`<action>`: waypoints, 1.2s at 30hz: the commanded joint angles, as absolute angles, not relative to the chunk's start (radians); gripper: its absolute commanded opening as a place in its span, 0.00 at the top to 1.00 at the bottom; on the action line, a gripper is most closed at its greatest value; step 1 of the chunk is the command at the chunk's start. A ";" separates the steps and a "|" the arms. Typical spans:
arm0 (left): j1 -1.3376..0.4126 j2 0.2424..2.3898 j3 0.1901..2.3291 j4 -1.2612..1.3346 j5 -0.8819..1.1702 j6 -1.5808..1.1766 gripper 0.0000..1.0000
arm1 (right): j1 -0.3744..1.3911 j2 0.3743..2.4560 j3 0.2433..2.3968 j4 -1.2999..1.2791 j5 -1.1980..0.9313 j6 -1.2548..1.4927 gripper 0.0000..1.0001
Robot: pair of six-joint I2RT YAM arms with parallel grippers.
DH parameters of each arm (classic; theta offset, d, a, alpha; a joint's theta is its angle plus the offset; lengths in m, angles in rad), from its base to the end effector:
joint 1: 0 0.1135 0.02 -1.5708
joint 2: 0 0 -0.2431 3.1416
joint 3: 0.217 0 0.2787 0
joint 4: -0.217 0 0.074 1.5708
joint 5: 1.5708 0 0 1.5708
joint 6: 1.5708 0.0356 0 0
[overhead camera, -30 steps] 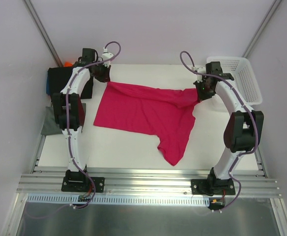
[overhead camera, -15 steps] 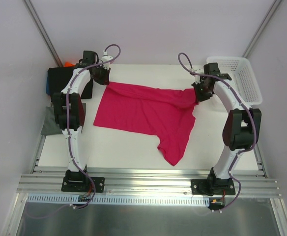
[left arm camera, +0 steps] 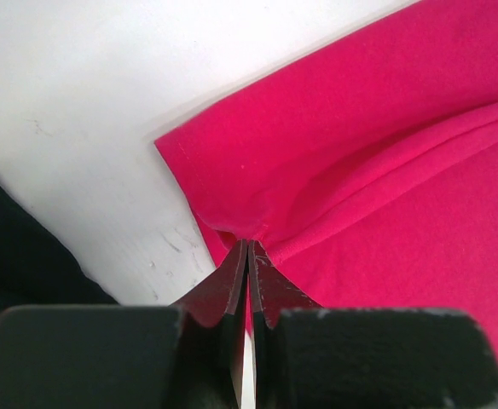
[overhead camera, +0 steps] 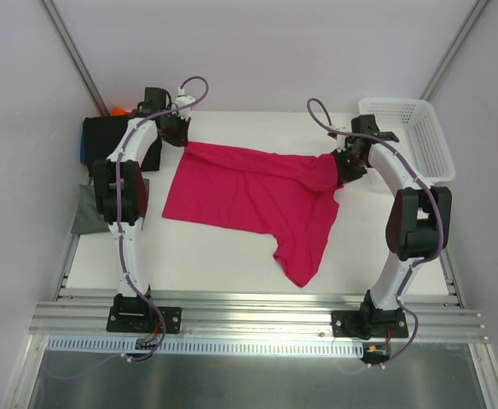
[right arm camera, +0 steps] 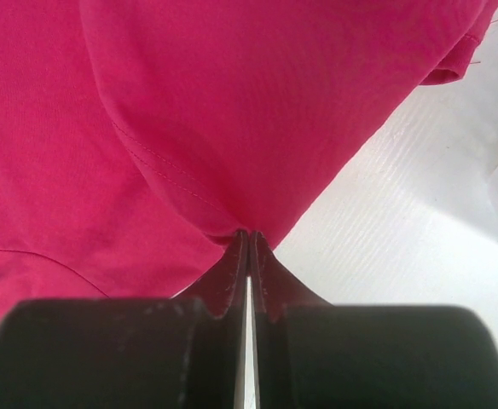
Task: Fold and stack the t-shirts
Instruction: Fold the tshirt
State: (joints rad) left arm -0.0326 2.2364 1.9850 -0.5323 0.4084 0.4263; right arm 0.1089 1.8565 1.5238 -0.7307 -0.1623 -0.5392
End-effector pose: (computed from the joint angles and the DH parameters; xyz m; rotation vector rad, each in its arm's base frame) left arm 0.5235 -0.0312 0.2198 0.7103 2.1782 -0.2782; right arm 0.4153 0.0512 0.2192 -0.8838 2.4584 0.0629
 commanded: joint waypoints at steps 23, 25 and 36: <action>-0.020 2.181 2.003 -0.535 0.390 0.411 1.00 | 0.112 1.680 1.537 -0.739 -0.183 -0.491 1.00; -0.020 2.180 2.005 -0.537 0.384 0.407 1.00 | 0.112 1.666 1.532 -0.738 -0.178 -0.492 0.99; -0.020 2.169 1.965 -0.537 0.374 0.411 1.00 | 0.113 1.655 1.447 -0.730 -0.184 -0.499 0.99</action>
State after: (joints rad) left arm -0.0246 2.2379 1.9842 -0.5343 0.3832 0.4114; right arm 0.1093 1.6875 1.4616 -0.7300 -0.1658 -0.5056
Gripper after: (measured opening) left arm 0.006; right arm 0.009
